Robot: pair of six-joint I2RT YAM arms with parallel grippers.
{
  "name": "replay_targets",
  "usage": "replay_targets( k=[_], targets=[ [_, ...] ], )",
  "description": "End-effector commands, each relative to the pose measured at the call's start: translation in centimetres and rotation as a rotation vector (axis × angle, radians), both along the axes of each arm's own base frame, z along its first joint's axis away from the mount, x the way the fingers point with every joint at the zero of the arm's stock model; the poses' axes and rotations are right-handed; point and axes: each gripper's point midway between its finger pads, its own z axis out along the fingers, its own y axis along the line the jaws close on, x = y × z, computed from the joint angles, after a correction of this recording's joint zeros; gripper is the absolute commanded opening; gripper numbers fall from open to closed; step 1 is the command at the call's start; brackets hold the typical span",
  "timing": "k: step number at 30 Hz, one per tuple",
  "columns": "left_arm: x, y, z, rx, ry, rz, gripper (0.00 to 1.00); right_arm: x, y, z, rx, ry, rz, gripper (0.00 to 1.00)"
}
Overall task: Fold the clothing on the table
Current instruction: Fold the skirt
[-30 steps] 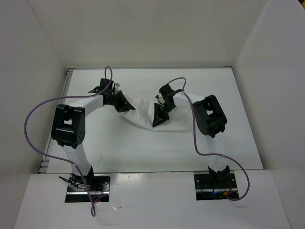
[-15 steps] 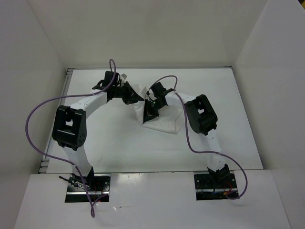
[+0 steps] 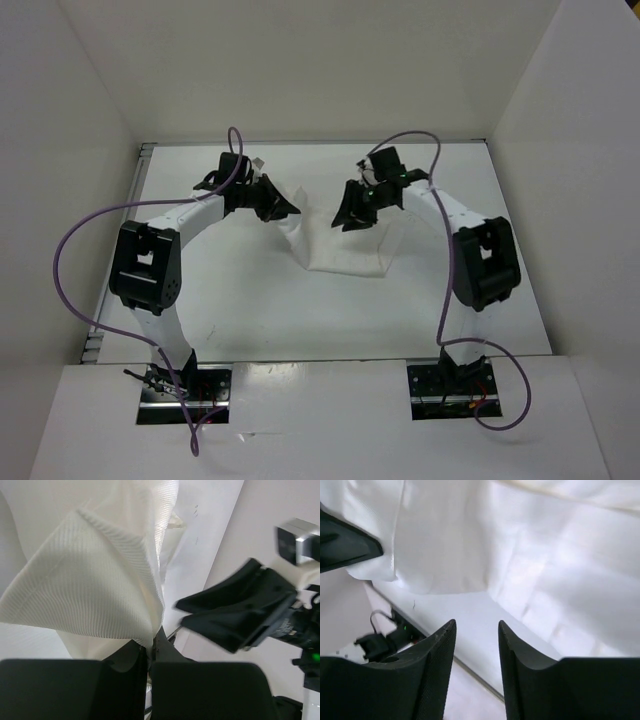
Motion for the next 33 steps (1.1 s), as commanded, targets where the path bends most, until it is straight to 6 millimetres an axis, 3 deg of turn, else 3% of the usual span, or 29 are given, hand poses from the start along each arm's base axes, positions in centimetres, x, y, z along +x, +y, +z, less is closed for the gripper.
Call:
replay_targets(
  k=[1,3,4,7,10,17,20,22,24,26,32,33],
  targets=[
    [0.2,-0.1,2.3,-0.014,-0.076,-0.003,0.0,-1.0,-6.0,0.0,-0.167,0.001,-0.128,0.46],
    [0.2,-0.1,2.3,-0.014,-0.076,-0.003,0.0,-1.4,-8.0,-0.6,-0.214,0.016,-0.175,0.46],
    [0.2,-0.1,2.3,-0.014,-0.076,-0.003,0.0,-1.7,-9.9,-1.8,-0.276,0.036,-0.219,0.46],
    [0.1,-0.1,2.7,-0.016,-0.085,-0.003,0.0,-2.4,-13.0,-3.6,-0.367,0.079,-0.296,0.46],
    [0.1,-0.1,2.7,-0.012,-0.092,-0.008,0.0,-3.5,-14.5,-5.8,-0.434,0.139,-0.325,0.48],
    [0.1,0.2,3.6,-0.022,-0.11,-0.006,0.0,-4.2,-14.8,-9.4,-0.468,0.208,-0.322,0.48],
    [0.0,0.3,3.5,-0.02,-0.101,-0.006,0.0,-4.6,-14.7,-11.1,-0.47,0.244,-0.321,0.39],
    [-0.2,0.1,3.6,-0.028,-0.1,-0.015,0.0,-4.8,-14.4,-11.9,-0.456,0.262,-0.321,0.25],
    [-0.5,-0.2,4.0,-0.031,-0.108,-0.024,0.0,-4.4,-13.9,-12.3,-0.425,0.266,-0.336,0.13],
    [-0.8,-0.8,4.0,-0.031,-0.108,-0.038,0.0,-4.2,-13.6,-12.5,-0.41,0.267,-0.34,0.08],
    [-1.8,-3.7,2.4,-0.044,-0.064,-0.087,0.0,-2.3,-11.8,-11.7,-0.343,0.238,-0.335,0.04],
    [-1.5,-4.2,3.1,-0.057,-0.09,-0.092,0.0,-2.3,-11.6,-12.0,-0.334,0.243,-0.331,0.04]
  ],
)
